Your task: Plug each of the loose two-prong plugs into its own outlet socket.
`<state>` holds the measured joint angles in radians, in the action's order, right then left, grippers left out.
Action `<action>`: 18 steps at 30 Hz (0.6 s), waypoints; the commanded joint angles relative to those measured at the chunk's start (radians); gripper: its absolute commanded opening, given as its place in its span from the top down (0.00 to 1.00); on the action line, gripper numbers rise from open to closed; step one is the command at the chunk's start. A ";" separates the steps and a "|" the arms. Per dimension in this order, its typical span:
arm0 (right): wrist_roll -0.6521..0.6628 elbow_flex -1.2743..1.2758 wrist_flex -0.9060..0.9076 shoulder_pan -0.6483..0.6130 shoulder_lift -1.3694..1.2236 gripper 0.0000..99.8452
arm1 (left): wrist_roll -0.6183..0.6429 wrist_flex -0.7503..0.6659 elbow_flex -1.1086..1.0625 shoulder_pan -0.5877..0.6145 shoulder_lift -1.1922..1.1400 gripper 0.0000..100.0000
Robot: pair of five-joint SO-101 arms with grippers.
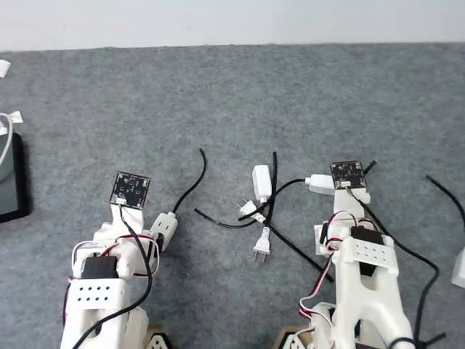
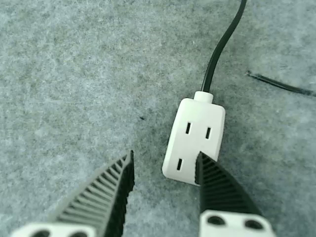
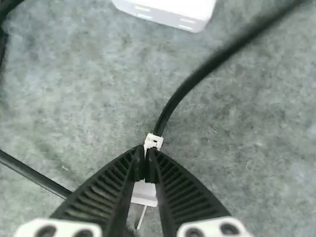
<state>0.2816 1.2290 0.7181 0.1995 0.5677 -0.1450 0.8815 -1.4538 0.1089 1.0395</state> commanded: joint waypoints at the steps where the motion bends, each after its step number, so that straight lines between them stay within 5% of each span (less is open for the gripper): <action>1: 0.015 -0.014 0.010 -0.004 -0.025 0.99 | 0.003 -0.023 0.005 0.005 0.011 0.87; 18: -0.126 -0.015 -0.031 0.038 -0.027 0.99 | 0.003 -0.023 0.005 0.005 0.011 0.87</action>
<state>0.1665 1.2336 0.6951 0.2209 0.5600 -0.1450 0.8815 -1.4538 0.1089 1.0395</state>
